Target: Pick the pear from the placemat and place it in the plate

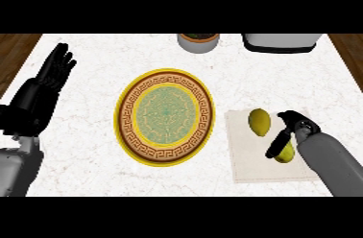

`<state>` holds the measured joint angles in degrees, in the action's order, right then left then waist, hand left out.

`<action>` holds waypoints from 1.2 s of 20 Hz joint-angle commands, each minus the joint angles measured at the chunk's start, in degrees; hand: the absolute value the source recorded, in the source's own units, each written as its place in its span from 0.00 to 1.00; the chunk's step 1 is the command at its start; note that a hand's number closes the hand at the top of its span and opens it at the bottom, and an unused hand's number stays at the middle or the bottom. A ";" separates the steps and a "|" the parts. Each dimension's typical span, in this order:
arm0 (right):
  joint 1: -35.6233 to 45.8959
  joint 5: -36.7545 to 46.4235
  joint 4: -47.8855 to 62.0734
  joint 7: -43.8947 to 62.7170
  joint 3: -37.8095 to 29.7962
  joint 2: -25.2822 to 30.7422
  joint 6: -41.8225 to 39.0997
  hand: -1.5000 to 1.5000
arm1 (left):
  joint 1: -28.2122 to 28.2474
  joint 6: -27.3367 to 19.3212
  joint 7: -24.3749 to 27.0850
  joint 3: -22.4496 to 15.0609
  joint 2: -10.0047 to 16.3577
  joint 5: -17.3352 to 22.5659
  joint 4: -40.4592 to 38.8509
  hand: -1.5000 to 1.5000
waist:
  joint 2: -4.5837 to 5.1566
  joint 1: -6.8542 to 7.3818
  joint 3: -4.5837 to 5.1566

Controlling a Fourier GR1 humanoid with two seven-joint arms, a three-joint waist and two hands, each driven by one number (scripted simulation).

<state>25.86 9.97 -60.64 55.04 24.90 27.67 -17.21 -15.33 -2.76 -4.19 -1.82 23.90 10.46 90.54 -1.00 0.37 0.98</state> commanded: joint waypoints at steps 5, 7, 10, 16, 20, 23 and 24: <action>-9.39 14.27 -9.17 -4.34 4.69 4.05 12.22 1.00 | 0.44 1.39 -0.29 2.55 1.08 0.15 -0.02 0.50 | 0.46 -1.69 -0.94; -14.01 18.38 -16.33 -4.50 5.98 6.48 17.97 1.00 | 3.27 1.63 0.73 3.34 1.19 0.65 -0.14 0.50 | 0.07 -2.69 -0.87; -20.69 25.16 -23.79 -6.77 7.52 11.08 25.93 1.00 | 3.20 0.10 -1.66 2.14 -0.08 0.23 2.11 0.50 | -0.34 -3.83 -0.90; -30.57 35.34 -38.78 -3.84 6.15 17.67 36.17 1.00 | 2.35 -1.41 -4.69 1.51 -0.16 -1.54 5.44 0.50 | 0.29 -2.50 -0.94; -35.17 34.50 -55.52 -2.40 5.02 20.30 35.30 1.00 | 2.70 1.37 -0.78 3.06 0.28 -0.58 1.40 0.50 | 0.49 -2.45 -0.87; -36.20 39.41 -63.16 -3.10 7.35 19.04 37.20 1.00 | 1.03 -0.93 -2.37 0.88 -1.72 -2.68 2.84 0.50 | 0.46 -2.45 -0.91; -34.64 38.88 -64.16 -4.37 6.91 18.68 36.73 1.00 | -0.03 1.32 -1.71 2.75 -0.47 -0.82 -0.28 0.50 | 0.72 -2.04 -0.91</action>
<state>-7.95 46.35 -115.85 51.12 31.20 46.36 18.16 -13.52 -2.68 -5.73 0.21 23.19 8.92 92.43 -0.57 -2.11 0.10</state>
